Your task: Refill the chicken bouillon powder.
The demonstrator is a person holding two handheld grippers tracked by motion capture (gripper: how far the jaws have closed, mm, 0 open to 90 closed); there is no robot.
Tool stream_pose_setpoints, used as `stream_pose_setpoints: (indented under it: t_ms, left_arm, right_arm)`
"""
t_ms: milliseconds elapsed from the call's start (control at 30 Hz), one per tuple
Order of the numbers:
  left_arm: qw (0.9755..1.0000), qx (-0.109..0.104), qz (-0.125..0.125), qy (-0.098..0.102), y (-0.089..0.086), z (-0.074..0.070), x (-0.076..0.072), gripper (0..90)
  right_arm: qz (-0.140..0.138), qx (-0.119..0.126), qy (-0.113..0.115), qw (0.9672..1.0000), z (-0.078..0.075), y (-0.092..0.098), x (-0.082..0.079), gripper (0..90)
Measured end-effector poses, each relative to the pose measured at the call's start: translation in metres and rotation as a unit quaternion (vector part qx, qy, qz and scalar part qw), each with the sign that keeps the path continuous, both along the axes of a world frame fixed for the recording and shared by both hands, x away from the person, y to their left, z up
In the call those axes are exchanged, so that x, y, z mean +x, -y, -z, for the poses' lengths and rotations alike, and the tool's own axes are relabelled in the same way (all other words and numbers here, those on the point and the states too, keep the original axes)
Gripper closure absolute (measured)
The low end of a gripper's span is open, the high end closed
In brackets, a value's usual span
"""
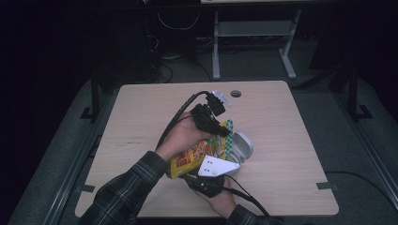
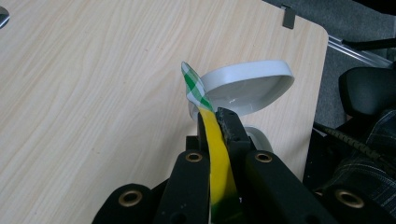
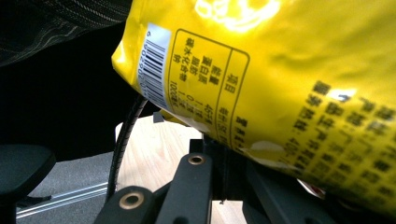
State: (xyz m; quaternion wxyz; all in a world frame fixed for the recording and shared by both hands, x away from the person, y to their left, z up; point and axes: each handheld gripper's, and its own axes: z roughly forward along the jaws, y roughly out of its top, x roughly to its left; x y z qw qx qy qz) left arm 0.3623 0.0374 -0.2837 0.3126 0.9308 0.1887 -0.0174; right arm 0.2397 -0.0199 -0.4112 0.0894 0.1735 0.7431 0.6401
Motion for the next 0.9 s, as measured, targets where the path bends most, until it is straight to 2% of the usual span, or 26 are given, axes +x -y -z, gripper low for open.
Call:
stream_pose_setpoints:
  t_ms: [900]
  left_arm:
    - [1.0000,0.003,-0.002,-0.002,0.0014,0.0006,-0.0003,89.7]
  right_arm:
    - [-0.004,0.004,-0.002,1.0000,0.0003,0.0007,0.0001,90.0]
